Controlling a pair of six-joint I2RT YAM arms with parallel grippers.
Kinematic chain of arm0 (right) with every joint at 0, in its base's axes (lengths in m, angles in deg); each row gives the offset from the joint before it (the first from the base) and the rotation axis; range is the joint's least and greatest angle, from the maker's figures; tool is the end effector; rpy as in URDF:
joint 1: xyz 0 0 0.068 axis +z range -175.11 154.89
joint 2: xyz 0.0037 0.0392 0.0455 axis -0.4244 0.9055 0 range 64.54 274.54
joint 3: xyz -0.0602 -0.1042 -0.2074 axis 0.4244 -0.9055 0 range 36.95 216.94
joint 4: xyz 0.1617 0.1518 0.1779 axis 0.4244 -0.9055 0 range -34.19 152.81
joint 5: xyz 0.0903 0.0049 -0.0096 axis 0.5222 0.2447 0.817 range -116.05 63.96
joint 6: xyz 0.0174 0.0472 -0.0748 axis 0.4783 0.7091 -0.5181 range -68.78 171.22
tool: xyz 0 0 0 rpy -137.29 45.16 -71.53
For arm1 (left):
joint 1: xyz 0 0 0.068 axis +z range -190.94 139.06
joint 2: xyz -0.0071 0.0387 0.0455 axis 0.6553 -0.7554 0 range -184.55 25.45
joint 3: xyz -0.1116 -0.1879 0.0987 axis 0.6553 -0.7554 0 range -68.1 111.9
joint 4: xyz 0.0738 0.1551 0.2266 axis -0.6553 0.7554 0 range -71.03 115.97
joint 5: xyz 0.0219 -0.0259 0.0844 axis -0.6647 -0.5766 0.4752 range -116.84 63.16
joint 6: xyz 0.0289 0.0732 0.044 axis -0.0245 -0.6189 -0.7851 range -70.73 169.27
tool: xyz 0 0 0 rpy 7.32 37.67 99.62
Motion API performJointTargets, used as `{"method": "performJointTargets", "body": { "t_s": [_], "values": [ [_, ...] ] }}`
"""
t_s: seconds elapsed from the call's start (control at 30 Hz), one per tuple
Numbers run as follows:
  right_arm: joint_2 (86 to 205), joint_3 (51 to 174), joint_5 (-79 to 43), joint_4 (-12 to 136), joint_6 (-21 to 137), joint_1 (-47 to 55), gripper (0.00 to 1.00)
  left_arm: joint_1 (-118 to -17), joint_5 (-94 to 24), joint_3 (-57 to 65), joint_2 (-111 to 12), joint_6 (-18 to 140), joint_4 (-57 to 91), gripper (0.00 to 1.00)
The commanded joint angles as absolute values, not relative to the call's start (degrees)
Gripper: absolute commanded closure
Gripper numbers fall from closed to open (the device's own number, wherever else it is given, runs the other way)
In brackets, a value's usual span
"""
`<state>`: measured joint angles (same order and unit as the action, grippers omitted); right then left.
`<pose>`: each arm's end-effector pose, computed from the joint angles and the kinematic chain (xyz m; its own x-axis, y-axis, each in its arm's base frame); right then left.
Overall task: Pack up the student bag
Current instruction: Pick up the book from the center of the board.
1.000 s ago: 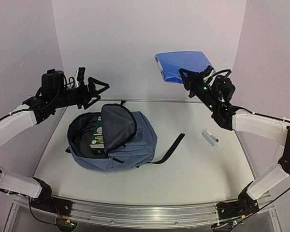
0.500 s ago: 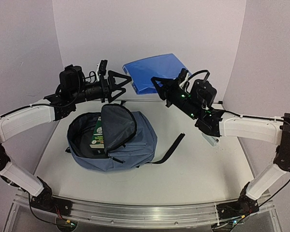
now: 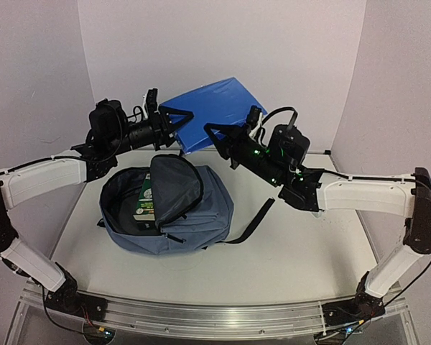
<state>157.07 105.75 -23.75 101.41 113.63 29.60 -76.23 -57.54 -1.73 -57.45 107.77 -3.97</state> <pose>0.2573 0.3693 0.3293 -0.6740 0.5806 -0.4567 -0.5195 0.0670 0.8518 0.3103 -0.2700 0.3384 -0.7289 -0.3822 -0.5680 0.5537 0.1587 -0.8174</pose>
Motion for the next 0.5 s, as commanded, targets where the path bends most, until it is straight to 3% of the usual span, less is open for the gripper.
{"method": "performJointTargets", "body": {
  "t_s": [0.0,0.07,0.23,0.37,0.47],
  "values": [
    [156.6,104.5,-25.0,104.4,112.5,30.8,1.00,-76.3,-56.9,-4.0,-57.4,112.2,-11.0,0.67],
    [156.1,103.8,-25.9,103.8,112.0,30.8,0.99,-76.3,-56.9,-4.7,-57.5,113.1,-11.9,0.77],
    [153.3,101.4,-29.5,101.5,109.8,31.0,0.83,-75.9,-57.3,-5.7,-57.4,113.8,-11.8,0.97],
    [150.3,99.4,-32.5,98.4,107.6,31.1,0.72,-73.8,-59.3,-6.7,-57.2,114.4,-12.0,1.00],
    [147.7,98.4,-35.8,93.7,105.4,31.2,0.51,-70.4,-61.4,-7.9,-55.6,114.3,-10.6,1.00]
  ]
}}
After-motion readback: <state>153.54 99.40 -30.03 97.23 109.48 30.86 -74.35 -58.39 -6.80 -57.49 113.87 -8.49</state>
